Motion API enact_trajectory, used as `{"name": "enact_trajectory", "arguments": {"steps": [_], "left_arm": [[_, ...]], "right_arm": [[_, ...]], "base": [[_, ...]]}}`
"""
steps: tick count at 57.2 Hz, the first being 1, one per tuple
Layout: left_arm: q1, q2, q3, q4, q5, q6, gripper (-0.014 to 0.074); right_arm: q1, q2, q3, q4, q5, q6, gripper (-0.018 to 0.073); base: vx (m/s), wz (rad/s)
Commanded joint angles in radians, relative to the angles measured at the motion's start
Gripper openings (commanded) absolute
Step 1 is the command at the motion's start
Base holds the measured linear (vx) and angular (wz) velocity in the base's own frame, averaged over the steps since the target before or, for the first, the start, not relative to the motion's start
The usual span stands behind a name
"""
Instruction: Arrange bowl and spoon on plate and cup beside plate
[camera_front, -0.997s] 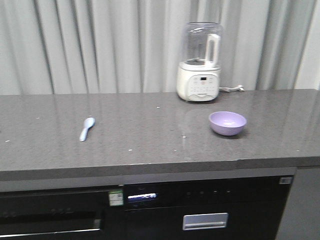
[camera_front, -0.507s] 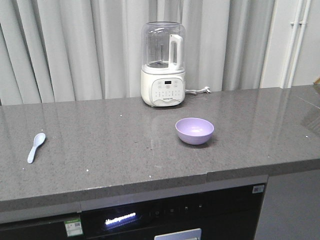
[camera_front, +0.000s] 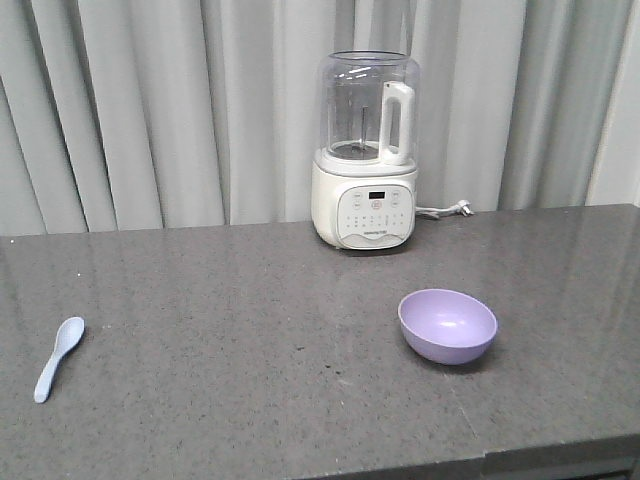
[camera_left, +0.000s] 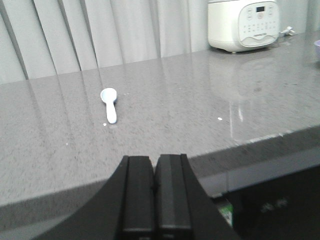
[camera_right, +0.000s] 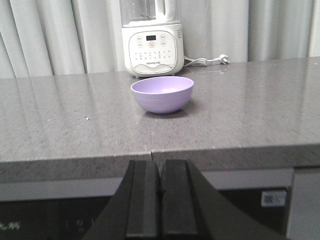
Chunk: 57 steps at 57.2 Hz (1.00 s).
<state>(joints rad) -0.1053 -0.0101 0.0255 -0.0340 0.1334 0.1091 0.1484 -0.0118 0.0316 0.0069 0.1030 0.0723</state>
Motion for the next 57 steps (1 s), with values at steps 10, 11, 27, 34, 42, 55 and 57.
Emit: {"name": "enact_trajectory", "arguments": {"steps": [10,11,27,34,42,55,57], "left_arm": [[0.001,-0.017,-0.026,-0.01,-0.085,-0.01,-0.0006],[0.001,-0.017,-0.026,-0.01,-0.085,-0.01,-0.0006],[0.001,-0.017,-0.026,-0.01,-0.085,-0.01,-0.0006],[0.001,-0.017,-0.026,-0.01,-0.085,-0.01,-0.0006],[0.001,-0.017,-0.026,-0.01,-0.085,-0.01,-0.0006],[0.001,-0.017,-0.026,-0.01,-0.085,-0.01,-0.0006],[0.001,-0.017,-0.026,-0.01,-0.085,-0.01,-0.0006]], "right_arm": [[-0.005,-0.004,0.003,-0.007,-0.087,-0.004,-0.0008],[-0.005,-0.004,0.003,-0.007,-0.087,-0.004,-0.0008],[-0.005,-0.004,0.003,-0.007,-0.087,-0.004,-0.0008],[-0.005,-0.004,0.003,-0.007,-0.087,-0.004,-0.0008],[-0.005,-0.004,0.003,-0.007,-0.087,-0.004,-0.0008],[-0.005,-0.004,0.003,-0.007,-0.087,-0.004,-0.0008],[-0.005,-0.004,0.003,-0.007,-0.087,-0.004,-0.0008]], "base": [[0.35,0.12],[0.35,0.15],[0.33,0.2],[0.23,0.18],[0.17,0.15],[0.07,0.09],[0.03,0.02]]}}
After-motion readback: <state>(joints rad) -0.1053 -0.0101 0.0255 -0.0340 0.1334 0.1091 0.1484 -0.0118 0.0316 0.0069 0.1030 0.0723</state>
